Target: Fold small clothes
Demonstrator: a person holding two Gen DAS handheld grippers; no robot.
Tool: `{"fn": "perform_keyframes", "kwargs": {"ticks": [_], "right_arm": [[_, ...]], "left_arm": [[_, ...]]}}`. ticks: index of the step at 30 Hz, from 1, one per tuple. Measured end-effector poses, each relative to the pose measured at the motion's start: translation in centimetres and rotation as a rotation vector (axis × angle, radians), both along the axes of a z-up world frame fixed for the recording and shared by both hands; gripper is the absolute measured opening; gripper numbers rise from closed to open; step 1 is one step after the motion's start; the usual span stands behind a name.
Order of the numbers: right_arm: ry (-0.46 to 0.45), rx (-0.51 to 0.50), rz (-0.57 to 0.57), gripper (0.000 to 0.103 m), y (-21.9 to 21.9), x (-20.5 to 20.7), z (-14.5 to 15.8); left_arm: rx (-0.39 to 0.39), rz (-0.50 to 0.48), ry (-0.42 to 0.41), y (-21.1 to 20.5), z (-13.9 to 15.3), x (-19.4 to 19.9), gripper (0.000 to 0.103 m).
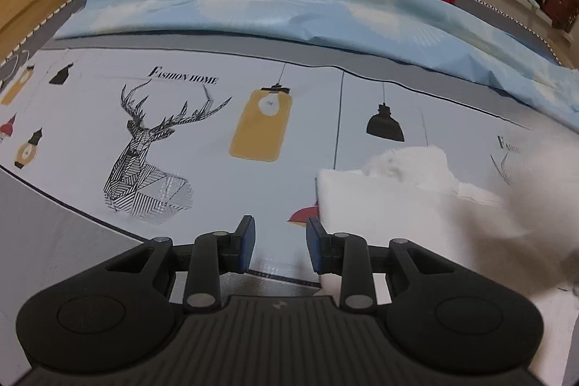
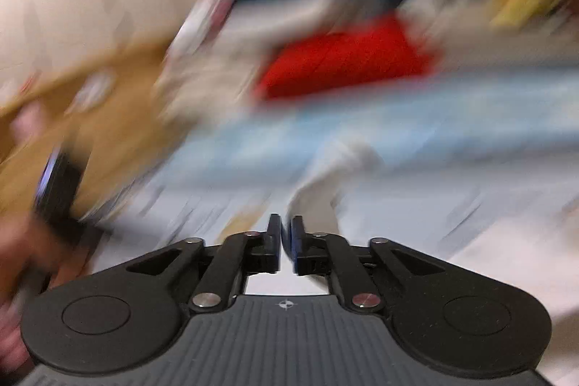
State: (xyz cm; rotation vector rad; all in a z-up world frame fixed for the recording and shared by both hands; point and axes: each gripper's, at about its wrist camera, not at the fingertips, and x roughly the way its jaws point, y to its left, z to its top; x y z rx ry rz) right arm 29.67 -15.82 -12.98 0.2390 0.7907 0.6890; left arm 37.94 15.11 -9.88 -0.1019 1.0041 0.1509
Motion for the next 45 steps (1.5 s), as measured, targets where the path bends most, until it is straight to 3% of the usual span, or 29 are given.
{"fn": "perform_keyframes", "kwargs": {"ticks": [2, 4, 7, 9, 12, 13, 14, 23, 24, 25, 27, 30, 32, 35, 37, 38, 39, 42, 45], "right_arm": [[0.112, -0.081, 0.042, 0.013, 1.8, -0.6, -1.6], [0.138, -0.193, 0.029, 0.013, 2.0, -0.9, -0.7], [0.135, -0.273, -0.12, 0.02, -0.2, 0.0, 2.8], [0.141, -0.252, -0.263, 0.031, -3.2, 0.5, 4.9], [0.087, -0.184, -0.435, 0.033, -8.3, 0.4, 4.9], [0.091, -0.206, -0.498, 0.033, -9.9, -0.1, 4.2], [0.127, -0.247, -0.562, 0.035, -11.0, 0.6, 3.6], [0.207, -0.169, -0.875, 0.035, -22.3, 2.6, 1.5], [0.222, -0.156, -0.897, 0.035, -22.8, 2.9, 0.9], [0.24, -0.148, -0.911, 0.036, -23.4, 2.8, 0.2], [0.262, -0.131, -0.911, 0.039, -23.9, 3.2, -1.3], [0.316, -0.125, -0.867, 0.041, -23.2, 4.2, -3.9], [0.366, -0.136, -0.833, 0.041, -22.7, 4.6, -5.5], [0.438, -0.161, -0.785, 0.041, -21.7, 5.2, -7.7], [0.439, -0.237, -0.787, 0.041, -21.2, 5.1, -8.2], [0.431, -0.254, -0.794, 0.029, -21.2, 5.1, -8.1], [0.42, -0.235, -0.808, 0.004, -21.5, 4.9, -7.9], [0.397, -0.193, -0.867, 0.004, -22.1, 4.5, -7.7], [0.436, -0.216, -0.888, 0.007, -22.2, 4.3, -8.3]], "left_arm": [[-0.024, 0.003, 0.014, 0.8, -0.3, 0.0, 0.034], [-0.074, 0.012, 0.032, 1.6, -0.6, 0.0, 0.034], [-0.167, 0.009, 0.035, 2.0, -0.8, -0.1, 0.024], [-0.233, -0.001, 0.033, 1.8, -1.0, -0.1, 0.018], [-0.29, -0.013, 0.055, 0.9, -2.2, 0.2, 0.018], [-0.303, -0.016, 0.067, 0.5, -2.7, 0.3, 0.018], [-0.312, -0.019, 0.076, 0.1, -3.1, 0.4, 0.018], [-0.245, -0.041, 0.176, -2.3, -7.5, 1.5, 0.018], [-0.23, -0.06, 0.176, -2.6, -7.8, 1.4, 0.008], [-0.214, -0.07, 0.17, -2.7, -7.9, 1.4, 0.002], [-0.215, -0.068, 0.162, -2.2, -7.7, 1.2, 0.001], [-0.24, -0.079, 0.101, -2.0, -5.3, 0.5, 0.001], [-0.201, -0.104, 0.113, -2.5, -5.2, 0.4, 0.002], [-0.135, -0.1, 0.217, -2.8, -7.3, 0.9, 0.003], [-0.098, -0.095, 0.136, -3.0, -5.8, 0.7, 0.003], [-0.116, -0.104, 0.079, -3.1, -4.9, 0.6, 0.003], [-0.148, -0.112, 0.044, -3.0, -4.4, 0.5, 0.003], [-0.24, -0.123, 0.058, -3.1, -5.3, 0.8, 0.003], [-0.215, -0.106, 0.174, -3.4, -8.2, 1.0, 0.003]]}}
